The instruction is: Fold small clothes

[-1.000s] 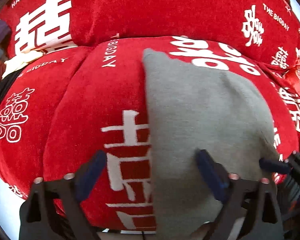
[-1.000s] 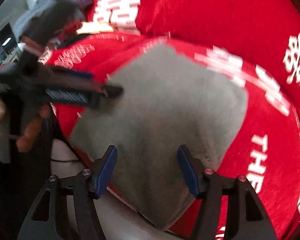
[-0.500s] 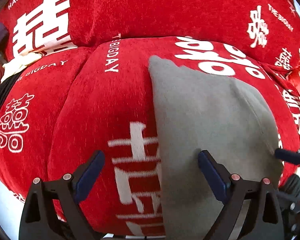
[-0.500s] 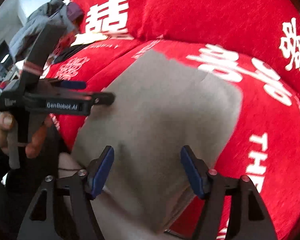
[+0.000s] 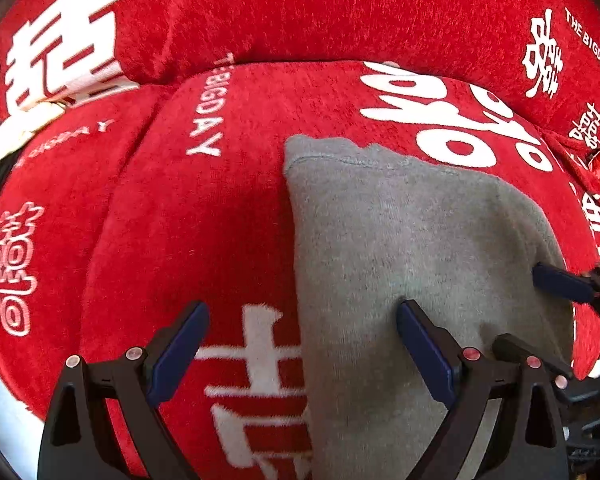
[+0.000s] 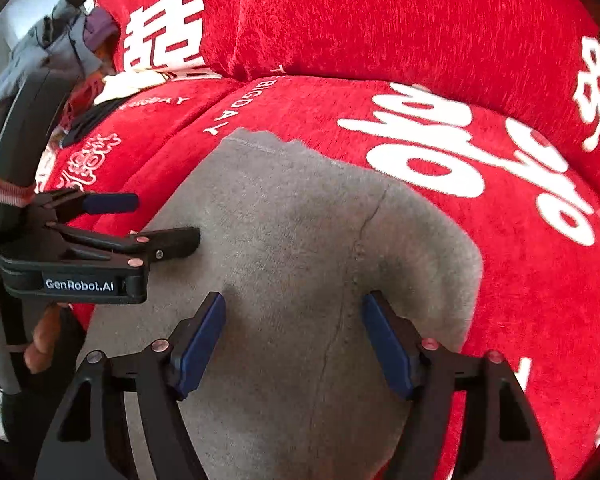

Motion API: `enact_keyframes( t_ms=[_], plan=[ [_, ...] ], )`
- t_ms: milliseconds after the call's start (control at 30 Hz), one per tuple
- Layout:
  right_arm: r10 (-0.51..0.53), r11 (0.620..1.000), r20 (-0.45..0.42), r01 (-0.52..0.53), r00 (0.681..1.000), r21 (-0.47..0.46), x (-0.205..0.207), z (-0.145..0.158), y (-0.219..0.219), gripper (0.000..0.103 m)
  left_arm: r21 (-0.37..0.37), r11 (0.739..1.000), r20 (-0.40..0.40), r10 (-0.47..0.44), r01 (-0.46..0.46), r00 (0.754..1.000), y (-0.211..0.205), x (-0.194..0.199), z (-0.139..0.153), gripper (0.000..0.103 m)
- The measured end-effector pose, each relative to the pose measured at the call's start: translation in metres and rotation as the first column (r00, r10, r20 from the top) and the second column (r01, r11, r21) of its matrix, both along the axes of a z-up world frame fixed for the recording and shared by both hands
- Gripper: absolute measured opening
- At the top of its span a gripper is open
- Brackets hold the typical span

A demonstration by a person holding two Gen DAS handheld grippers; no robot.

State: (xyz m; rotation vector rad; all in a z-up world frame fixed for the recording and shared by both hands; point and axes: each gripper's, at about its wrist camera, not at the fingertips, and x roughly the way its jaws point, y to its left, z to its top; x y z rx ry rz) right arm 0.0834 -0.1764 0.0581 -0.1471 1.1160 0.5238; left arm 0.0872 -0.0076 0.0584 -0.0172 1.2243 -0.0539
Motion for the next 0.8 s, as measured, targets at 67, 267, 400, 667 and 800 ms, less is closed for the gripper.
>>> enact_keyframes(
  t_ms=[67, 267, 400, 667, 800],
  plan=[
    [0.033, 0.999, 0.071, -0.03, 0.997, -0.041, -0.02, 0.017, 0.003, 0.075, 0.029, 0.999, 0.013, -0.017, 0.017, 1.0, 0.001, -0.016, 0.01, 0.096],
    [0.158, 0.987, 0.141, -0.159, 0.977, -0.005, -0.098, 0.047, 0.004, 0.075, 0.038, 0.998, 0.01, -0.045, 0.044, 0.999, 0.002, -0.073, 0.018, 0.096],
    [0.178, 0.983, 0.042, -0.176, 0.983, -0.045, -0.115, 0.015, 0.005, 0.075, 0.011, 1.0, -0.001, -0.008, 0.008, 1.0, 0.01, -0.082, 0.016, 0.096],
    [0.145, 0.984, 0.017, -0.143, 0.989, -0.107, -0.138, 0.018, -0.012, 0.076, 0.118, 0.99, 0.007, -0.072, 0.071, 0.997, -0.005, -0.095, 0.031, 0.096],
    [0.091, 0.984, 0.048, -0.083, 0.995, -0.155, -0.131, 0.032, -0.013, 0.076, 0.086, 0.993, 0.002, -0.08, 0.079, 0.997, -0.017, -0.093, 0.036, 0.096]
  ],
)
